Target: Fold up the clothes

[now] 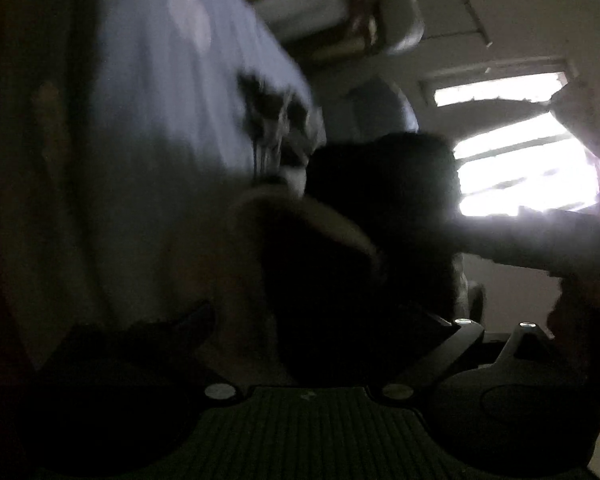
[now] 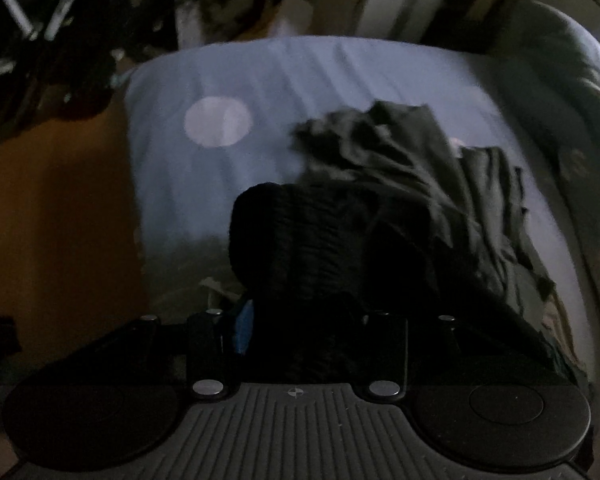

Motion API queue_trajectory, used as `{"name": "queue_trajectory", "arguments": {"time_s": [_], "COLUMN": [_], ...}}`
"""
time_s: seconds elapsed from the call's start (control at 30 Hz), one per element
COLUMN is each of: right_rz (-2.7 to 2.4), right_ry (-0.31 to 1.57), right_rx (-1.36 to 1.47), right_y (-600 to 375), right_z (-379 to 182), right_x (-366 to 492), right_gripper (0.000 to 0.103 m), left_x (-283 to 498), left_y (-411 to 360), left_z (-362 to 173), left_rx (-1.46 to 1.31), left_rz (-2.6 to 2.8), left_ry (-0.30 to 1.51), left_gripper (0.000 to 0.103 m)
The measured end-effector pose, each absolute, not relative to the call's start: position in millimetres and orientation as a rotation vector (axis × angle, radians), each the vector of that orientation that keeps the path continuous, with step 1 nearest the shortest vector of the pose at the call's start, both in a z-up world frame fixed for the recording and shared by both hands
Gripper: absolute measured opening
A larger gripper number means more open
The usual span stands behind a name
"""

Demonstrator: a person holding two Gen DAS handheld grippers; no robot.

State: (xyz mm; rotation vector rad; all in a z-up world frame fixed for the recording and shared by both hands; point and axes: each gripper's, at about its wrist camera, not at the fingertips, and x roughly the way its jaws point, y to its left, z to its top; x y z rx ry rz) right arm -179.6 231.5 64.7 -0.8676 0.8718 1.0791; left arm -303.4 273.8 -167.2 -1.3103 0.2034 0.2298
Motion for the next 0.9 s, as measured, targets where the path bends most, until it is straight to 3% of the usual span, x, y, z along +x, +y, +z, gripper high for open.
{"name": "queue_trajectory", "arguments": {"time_s": [0.37,0.53,0.73,0.9], "right_rz": [1.080,1.110,1.133,1.168], "right_ry": [0.893,0.803,0.679,0.692], "right_rx": [-0.712,-0.732,-0.857,-0.895], "right_y": [171,159,167,167], "right_z": [75,73,43,8], "right_x": [-147,-160,-190,-201], "right_gripper": [0.047,0.048,0.047,0.046], "left_x": [-271,-271,-264,-260], "left_y": [295,286,289,299], "left_z": [-182,-187,-180,-187], "left_rx": [-1.498,-1.539,-1.482,-1.516], "left_rz": [-0.063,-0.115,-0.149,-0.101], "left_ry": [0.018,-0.061,-0.129,-0.096], "left_gripper": [0.103,0.103,0.103,0.103]}}
